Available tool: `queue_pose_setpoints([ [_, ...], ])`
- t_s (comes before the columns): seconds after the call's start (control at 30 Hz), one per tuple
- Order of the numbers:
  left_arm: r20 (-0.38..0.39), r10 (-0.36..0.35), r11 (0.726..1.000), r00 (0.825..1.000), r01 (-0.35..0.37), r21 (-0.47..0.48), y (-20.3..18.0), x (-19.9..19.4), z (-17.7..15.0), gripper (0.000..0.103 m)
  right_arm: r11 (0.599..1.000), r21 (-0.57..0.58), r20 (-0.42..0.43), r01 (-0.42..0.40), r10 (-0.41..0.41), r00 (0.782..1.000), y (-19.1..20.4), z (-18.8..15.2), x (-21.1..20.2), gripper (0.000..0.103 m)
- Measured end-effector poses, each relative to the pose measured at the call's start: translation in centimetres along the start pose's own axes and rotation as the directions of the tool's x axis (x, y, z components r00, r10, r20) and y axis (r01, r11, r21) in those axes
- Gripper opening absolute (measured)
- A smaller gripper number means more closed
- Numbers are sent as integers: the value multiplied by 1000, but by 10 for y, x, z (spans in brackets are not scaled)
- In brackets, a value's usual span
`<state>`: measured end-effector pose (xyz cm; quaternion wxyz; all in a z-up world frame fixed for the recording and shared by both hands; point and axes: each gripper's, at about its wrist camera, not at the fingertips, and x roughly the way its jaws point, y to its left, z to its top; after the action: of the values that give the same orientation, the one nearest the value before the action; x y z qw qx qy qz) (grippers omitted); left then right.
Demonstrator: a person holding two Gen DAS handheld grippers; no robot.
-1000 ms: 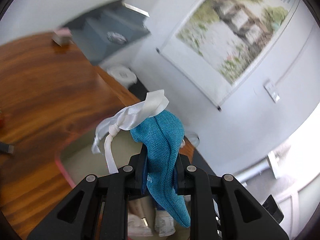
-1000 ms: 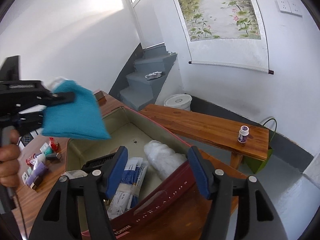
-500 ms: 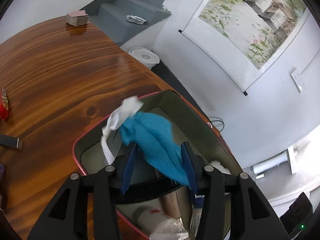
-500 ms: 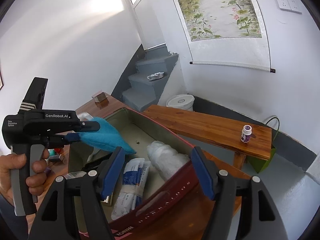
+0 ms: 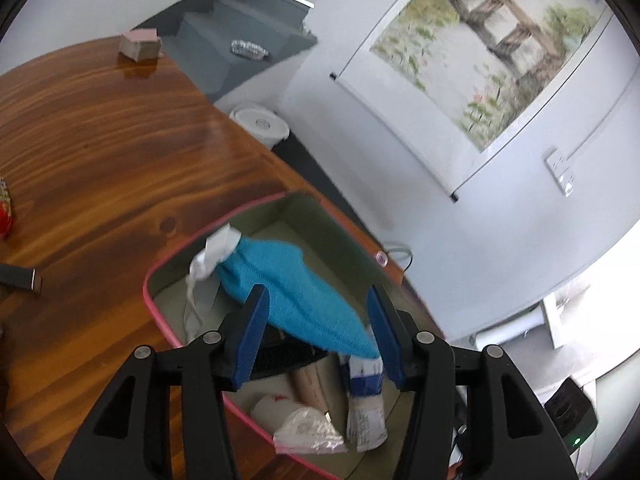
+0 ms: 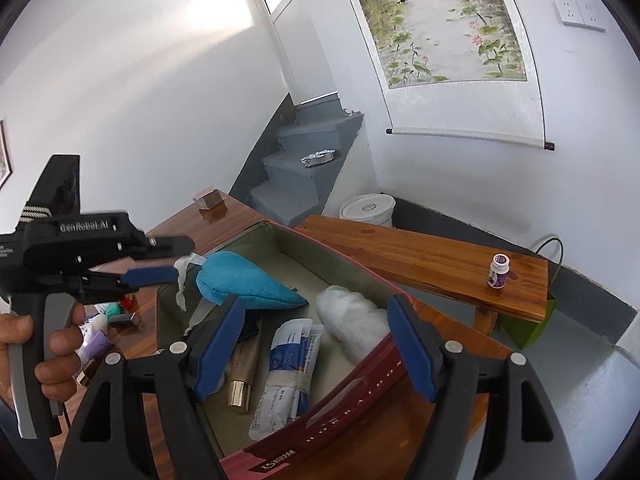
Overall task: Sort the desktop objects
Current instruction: 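Carry the blue pouch and plastic bundle into the tin box and release them, then move both tools away from the tin box toward the table items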
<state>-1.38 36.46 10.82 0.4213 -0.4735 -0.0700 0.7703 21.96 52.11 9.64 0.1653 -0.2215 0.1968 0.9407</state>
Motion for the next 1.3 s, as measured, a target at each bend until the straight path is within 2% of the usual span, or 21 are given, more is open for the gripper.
queue_pose_setpoints([
  [0.1, 26, -17, 1000, 1000, 17, 0, -2, 5, 7, 54, 1000, -7, 4, -6, 6, 1000, 4, 0, -3, 78],
  [0.2, 2, -38, 999, 999, 38, -13, 1, 21, 10, 54, 1000, -10, 6, -4, 4, 1000, 3, -1, -5, 78],
  [0.37, -71, 20, 997, 997, -25, -70, 15, 53, 9, 54, 1000, -10, 3, 4, -4, 1000, 2, -1, -6, 79],
  [0.5, -66, 63, 998, 996, -65, -28, 12, 63, 5, 54, 1000, -5, 5, 8, -8, 1000, 0, 1, -7, 79],
  [0.67, -82, 41, 998, 996, -44, -37, 9, 67, 3, 54, 1000, -9, 9, 1, -1, 1000, 3, 2, -9, 79],
  [0.83, -43, 22, 1000, 999, -22, -11, 4, 43, -1, 54, 1000, -21, 16, -7, 7, 1000, 11, 2, -13, 79],
  [0.97, 23, 43, 998, 999, -44, 35, 1, 16, -2, 54, 999, -41, 13, -25, 26, 1000, 25, 1, -12, 79],
  [1.13, 97, 111, 992, 989, -117, 51, 17, -20, -11, 54, 995, -81, -2, -63, 63, 998, 52, -6, -9, 80],
  [1.3, 149, 229, 973, 962, -232, 1, 61, -61, -25, 54, 985, -125, -31, -122, 119, 992, 85, -13, -3, 80],
])
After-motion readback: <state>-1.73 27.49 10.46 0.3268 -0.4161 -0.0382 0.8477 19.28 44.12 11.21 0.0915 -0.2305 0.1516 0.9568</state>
